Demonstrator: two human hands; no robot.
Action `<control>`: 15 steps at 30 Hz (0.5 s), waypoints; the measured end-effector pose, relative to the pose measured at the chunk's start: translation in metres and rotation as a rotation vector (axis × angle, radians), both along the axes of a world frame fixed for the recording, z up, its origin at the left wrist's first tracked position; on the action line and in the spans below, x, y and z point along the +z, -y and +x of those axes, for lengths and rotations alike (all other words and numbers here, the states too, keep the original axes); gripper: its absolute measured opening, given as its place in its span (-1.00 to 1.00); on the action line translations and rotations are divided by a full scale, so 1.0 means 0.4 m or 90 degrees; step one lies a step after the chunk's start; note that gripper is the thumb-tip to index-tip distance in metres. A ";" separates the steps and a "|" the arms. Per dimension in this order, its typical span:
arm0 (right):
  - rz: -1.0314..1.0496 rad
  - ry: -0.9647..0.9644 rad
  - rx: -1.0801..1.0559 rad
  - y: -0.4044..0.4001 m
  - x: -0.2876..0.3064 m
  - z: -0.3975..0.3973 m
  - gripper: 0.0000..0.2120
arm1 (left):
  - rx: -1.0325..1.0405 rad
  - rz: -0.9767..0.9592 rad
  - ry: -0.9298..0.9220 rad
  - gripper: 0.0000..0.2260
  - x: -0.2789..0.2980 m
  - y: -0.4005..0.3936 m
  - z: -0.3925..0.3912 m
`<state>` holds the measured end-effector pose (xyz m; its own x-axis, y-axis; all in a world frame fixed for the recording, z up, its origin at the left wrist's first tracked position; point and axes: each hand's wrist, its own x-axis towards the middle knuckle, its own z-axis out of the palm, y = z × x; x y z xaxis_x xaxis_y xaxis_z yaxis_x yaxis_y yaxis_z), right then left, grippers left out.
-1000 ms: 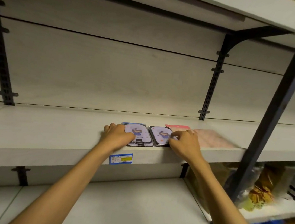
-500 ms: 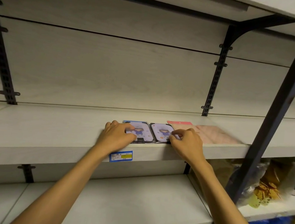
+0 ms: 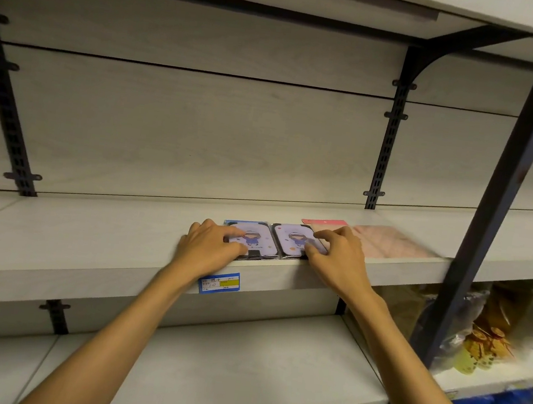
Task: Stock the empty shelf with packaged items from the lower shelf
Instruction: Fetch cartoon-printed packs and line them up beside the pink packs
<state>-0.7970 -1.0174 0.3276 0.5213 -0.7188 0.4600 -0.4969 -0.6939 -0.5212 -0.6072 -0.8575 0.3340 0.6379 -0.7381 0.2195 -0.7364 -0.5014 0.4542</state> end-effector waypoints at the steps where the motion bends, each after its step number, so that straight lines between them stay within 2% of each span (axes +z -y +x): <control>1: -0.018 -0.002 0.001 -0.005 0.004 0.000 -0.62 | 0.006 -0.012 0.006 -0.59 0.002 -0.004 -0.002; 4: -0.099 -0.026 0.033 -0.025 0.016 0.012 -0.63 | 0.001 -0.082 0.038 -0.62 0.012 -0.040 -0.015; 7: -0.126 -0.035 0.107 -0.068 0.031 0.041 -0.66 | -0.054 -0.138 0.070 -0.69 0.026 -0.106 -0.025; 11: -0.136 0.008 0.182 -0.171 0.035 0.093 -0.66 | -0.069 -0.122 0.132 -0.73 0.030 -0.214 -0.018; 15: -0.131 0.035 0.266 -0.303 0.023 0.154 -0.67 | -0.050 -0.143 0.138 -0.75 0.017 -0.350 0.007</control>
<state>-0.7355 -0.8964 0.3366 0.7169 -0.3437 0.6065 -0.1288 -0.9204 -0.3692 -0.6042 -0.7174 0.3406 0.5008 -0.7014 0.5071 -0.8610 -0.3438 0.3748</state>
